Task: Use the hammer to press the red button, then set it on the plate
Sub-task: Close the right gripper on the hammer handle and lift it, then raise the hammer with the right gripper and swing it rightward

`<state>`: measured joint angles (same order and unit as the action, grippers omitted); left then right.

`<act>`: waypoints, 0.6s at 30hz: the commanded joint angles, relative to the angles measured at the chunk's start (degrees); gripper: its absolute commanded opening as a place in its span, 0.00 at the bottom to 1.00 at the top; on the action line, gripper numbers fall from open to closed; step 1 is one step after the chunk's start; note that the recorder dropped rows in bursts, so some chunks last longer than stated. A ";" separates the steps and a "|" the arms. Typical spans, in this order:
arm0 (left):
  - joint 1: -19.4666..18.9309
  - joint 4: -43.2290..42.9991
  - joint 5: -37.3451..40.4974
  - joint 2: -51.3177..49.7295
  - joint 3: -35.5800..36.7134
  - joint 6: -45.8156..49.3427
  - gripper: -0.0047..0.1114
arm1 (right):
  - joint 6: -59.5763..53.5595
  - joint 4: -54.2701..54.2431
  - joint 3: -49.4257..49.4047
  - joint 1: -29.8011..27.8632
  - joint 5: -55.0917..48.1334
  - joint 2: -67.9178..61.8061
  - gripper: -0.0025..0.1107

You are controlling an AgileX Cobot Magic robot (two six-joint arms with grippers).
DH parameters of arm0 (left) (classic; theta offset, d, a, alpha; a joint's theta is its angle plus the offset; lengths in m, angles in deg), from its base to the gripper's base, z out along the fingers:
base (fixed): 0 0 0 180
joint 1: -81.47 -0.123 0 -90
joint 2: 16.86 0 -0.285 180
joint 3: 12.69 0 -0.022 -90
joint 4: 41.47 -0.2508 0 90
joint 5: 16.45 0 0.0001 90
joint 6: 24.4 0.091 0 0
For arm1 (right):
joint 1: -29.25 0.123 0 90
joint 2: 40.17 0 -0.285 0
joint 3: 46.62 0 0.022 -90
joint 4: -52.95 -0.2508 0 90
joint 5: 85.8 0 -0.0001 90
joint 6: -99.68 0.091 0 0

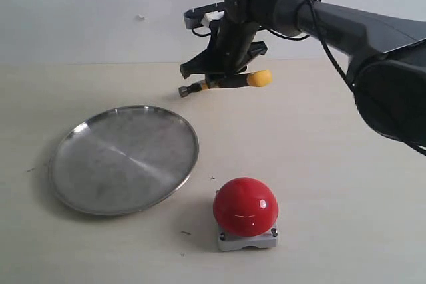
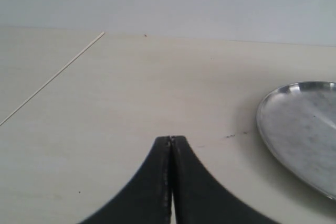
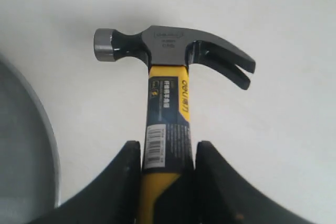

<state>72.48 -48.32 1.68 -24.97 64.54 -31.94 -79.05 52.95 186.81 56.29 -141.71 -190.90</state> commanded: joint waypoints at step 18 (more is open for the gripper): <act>0.38 0.04 -0.30 0.33 -0.02 0.01 0.04 | 14.49 12.37 -5.21 -0.05 9.65 12.65 0.02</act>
<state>72.48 -48.32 1.68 -24.97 64.54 -31.94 -68.36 60.39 184.28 56.29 -137.25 -182.21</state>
